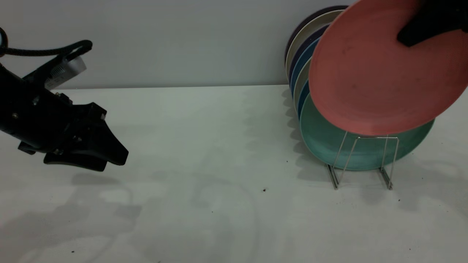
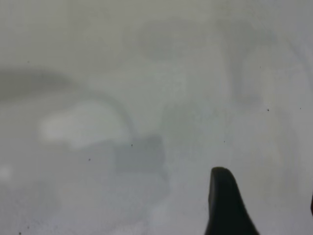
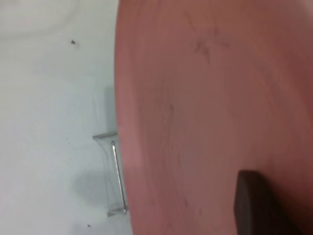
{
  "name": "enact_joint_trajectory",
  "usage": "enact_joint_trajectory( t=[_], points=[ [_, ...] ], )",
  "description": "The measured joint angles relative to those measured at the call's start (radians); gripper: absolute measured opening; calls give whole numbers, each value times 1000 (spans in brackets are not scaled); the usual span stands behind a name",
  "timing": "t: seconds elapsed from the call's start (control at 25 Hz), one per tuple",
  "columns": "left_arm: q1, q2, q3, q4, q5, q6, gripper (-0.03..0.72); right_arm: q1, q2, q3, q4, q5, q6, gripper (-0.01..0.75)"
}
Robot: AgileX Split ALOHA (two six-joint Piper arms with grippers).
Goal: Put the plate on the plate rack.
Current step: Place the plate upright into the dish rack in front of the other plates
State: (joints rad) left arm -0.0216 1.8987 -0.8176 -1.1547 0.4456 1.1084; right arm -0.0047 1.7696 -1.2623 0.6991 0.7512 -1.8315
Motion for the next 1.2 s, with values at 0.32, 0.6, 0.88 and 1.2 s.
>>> enact_joint_trajectory(
  t=[0.32, 0.6, 0.88, 1.2],
  points=[
    [0, 0, 0, 0, -1, 0, 446, -1, 32, 0, 8, -40, -31, 140],
    [0, 0, 0, 0, -11, 0, 446, -1, 32, 0, 20, -40, -47, 139],
    [0, 0, 0, 0, -14, -1, 446, -1, 32, 0, 20, -27, -48, 139],
    [0, 0, 0, 0, -14, -2, 446, -1, 32, 0, 20, -2, -31, 150]
  ],
)
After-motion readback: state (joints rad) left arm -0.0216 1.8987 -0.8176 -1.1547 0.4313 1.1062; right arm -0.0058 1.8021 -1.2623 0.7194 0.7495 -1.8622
